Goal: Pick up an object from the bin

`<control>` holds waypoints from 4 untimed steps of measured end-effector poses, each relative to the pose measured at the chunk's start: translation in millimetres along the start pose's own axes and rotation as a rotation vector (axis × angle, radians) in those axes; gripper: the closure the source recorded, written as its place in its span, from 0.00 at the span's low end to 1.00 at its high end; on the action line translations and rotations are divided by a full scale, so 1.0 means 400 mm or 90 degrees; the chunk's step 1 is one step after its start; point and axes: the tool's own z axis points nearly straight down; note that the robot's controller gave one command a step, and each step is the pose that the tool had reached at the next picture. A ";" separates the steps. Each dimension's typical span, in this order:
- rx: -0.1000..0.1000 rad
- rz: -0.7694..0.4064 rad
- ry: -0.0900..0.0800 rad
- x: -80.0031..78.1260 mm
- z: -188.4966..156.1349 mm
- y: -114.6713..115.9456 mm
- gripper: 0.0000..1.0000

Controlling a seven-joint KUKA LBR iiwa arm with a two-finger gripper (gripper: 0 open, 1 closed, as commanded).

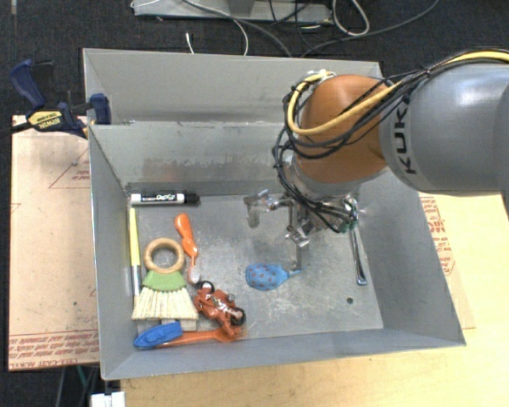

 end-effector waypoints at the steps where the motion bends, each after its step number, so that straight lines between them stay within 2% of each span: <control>1: -0.006 -0.160 0.007 0.096 -0.010 -0.034 0.00; 2: 0.004 -0.179 -0.003 0.094 -0.049 -0.084 0.00; 3: -0.002 0.008 0.000 0.096 -0.041 -0.059 0.00; 4: -0.002 -0.113 -0.002 0.021 0.116 0.017 0.00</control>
Offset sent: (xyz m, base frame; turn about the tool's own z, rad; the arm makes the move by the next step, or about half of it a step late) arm -0.0057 -0.0005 -0.0295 0.1436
